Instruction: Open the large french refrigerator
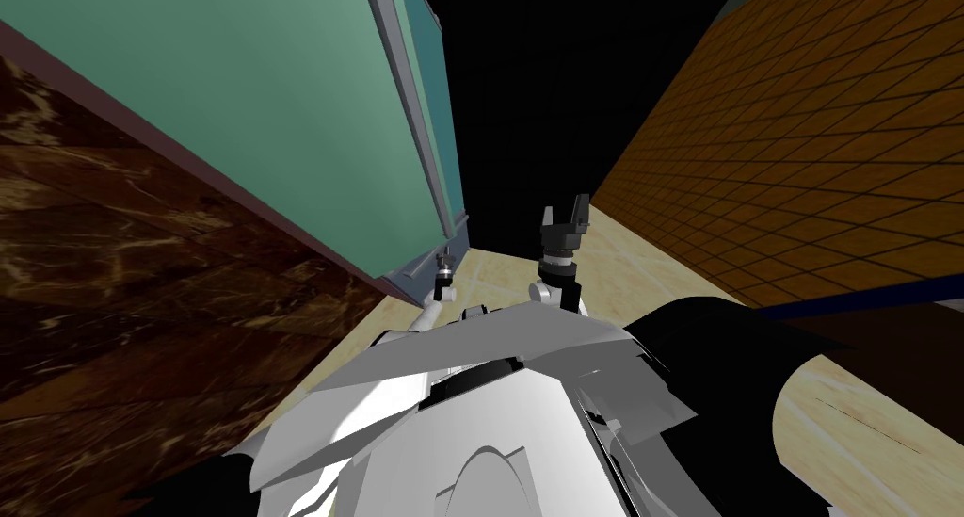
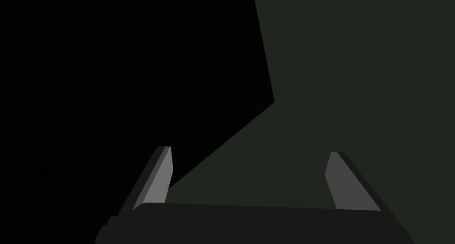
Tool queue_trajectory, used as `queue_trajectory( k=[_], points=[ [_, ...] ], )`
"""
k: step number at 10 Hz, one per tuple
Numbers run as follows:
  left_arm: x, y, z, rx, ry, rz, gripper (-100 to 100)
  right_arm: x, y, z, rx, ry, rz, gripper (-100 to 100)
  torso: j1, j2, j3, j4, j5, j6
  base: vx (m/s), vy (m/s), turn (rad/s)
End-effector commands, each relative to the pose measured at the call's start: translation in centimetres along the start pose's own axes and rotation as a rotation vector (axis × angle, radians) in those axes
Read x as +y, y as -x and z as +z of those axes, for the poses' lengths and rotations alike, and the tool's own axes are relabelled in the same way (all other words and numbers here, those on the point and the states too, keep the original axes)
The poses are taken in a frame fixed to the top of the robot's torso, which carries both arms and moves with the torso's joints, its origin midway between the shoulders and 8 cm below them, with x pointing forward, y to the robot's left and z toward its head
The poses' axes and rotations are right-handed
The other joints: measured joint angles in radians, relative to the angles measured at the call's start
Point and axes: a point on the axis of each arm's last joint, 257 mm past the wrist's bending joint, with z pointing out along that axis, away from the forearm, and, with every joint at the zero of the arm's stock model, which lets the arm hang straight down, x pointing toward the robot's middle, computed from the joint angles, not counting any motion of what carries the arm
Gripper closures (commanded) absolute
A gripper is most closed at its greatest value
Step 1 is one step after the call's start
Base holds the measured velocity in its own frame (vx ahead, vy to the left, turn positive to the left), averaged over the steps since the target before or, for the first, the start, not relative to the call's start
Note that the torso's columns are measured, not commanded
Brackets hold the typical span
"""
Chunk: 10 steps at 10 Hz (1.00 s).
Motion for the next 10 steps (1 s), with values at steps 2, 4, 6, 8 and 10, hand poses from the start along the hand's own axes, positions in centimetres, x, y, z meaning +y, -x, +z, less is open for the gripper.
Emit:
queue_trajectory(
  k=[2,4,6,8,10],
  points=[
    [-2.9,4.6,-0.2,-0.014,-0.003,0.1,-100,0.0,0.0,0.0,0.0,0.0,0.0,0,0.003,0.003,0.002,0.001,0.001,0.0,0.017,-0.02,-0.005],
    [-4.6,6.8,-0.3,-0.027,-0.008,0.149,-100,0.0,0.0,0.0,0.0,0.0,0.0,0,0.003,0.004,0.003,0.001,0.001,0.0,0.027,-0.028,-0.01],
    [-5.9,8.5,-0.4,-0.042,-0.015,0.183,-100,0.0,0.0,0.0,0.0,0.0,0.0,0,0.003,0.004,0.003,0.001,0.001,0.0,0.03,-0.035,-0.012],
    [-7.0,9.8,-0.5,-0.059,-0.024,0.205,-100,0.0,0.0,0.0,0.0,0.0,0.0,0,0.003,0.004,0.002,0.001,0.001,0.0,0.04,-0.039,-0.016],
    [-8.5,11.7,-0.8,-0.106,-0.054,0.222,-100,0.0,0.0,0.0,0.0,0.0,0.0,0,0.002,0.002,0.002,0.001,0.001,0.0,0.092,-0.08,-0.036]
  ],
)
